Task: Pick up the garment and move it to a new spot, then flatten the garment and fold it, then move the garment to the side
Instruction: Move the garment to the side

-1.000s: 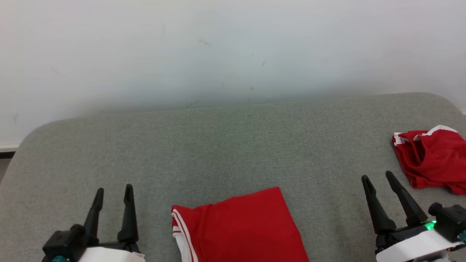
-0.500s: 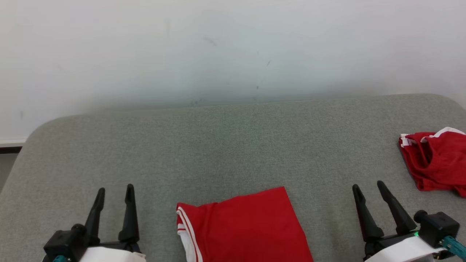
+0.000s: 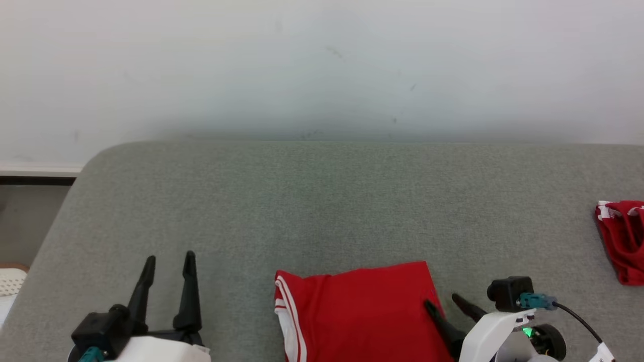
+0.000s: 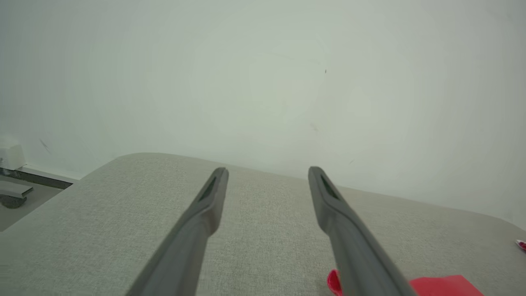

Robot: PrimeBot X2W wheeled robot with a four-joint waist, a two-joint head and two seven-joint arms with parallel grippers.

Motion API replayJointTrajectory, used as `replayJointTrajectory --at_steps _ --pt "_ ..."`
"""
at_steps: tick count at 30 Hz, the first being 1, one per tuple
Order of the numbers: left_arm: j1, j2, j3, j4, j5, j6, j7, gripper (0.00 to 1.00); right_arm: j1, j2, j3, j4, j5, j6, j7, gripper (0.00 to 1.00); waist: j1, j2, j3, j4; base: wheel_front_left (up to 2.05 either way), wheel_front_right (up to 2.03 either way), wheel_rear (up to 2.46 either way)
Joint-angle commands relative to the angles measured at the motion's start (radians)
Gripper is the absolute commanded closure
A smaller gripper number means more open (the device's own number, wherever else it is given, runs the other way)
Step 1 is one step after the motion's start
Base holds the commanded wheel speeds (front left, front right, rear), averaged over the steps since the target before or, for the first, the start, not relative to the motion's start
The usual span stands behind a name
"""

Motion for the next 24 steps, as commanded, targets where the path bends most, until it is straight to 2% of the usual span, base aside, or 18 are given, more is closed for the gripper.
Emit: replayJointTrajectory --at_steps 1,7,10,11,12,14,24 --pt "-0.006 0.004 0.000 0.002 -0.006 0.001 -0.001 0.00 -0.010 0.002 0.002 0.031 0.030 0.000 0.044 0.00 0.0000 -0.0001 -0.003 0.022 0.00 0.00 0.00" --pt "0.007 0.004 -0.008 -0.001 -0.005 0.008 -0.001 0.00 0.000 0.020 0.000 0.142 0.081 0.000 0.232 0.00 0.0000 -0.0001 -0.004 0.056 0.00 0.00 0.00" --pt "0.004 0.004 -0.007 0.001 -0.004 0.006 -0.001 0.00 0.017 0.036 0.018 0.155 0.108 0.000 0.308 0.00 0.0000 -0.0001 0.000 0.066 0.00 0.00 0.00" --pt "0.001 0.004 -0.007 0.002 -0.004 0.005 -0.001 0.00 0.019 0.042 0.021 0.149 0.115 0.000 0.323 0.11 0.0000 -0.0001 0.002 0.068 0.00 0.00 0.00" --pt "-0.001 0.004 -0.006 0.002 -0.003 0.005 -0.001 0.00 0.019 0.045 0.025 0.141 0.121 0.000 0.330 0.51 0.0000 -0.0001 0.004 0.070 0.00 0.00 0.00" --pt "-0.003 0.004 -0.007 0.000 -0.004 0.006 -0.001 0.00 0.009 0.043 0.024 0.119 0.127 0.001 0.310 1.00 0.0000 -0.0001 0.007 0.073 0.00 0.00 0.00" --pt "0.008 0.004 -0.008 -0.003 -0.003 0.010 -0.001 0.00 -0.073 -0.005 0.039 0.056 0.106 0.000 0.222 1.00 0.0000 -0.0001 0.007 0.040 0.00 0.00 0.00"
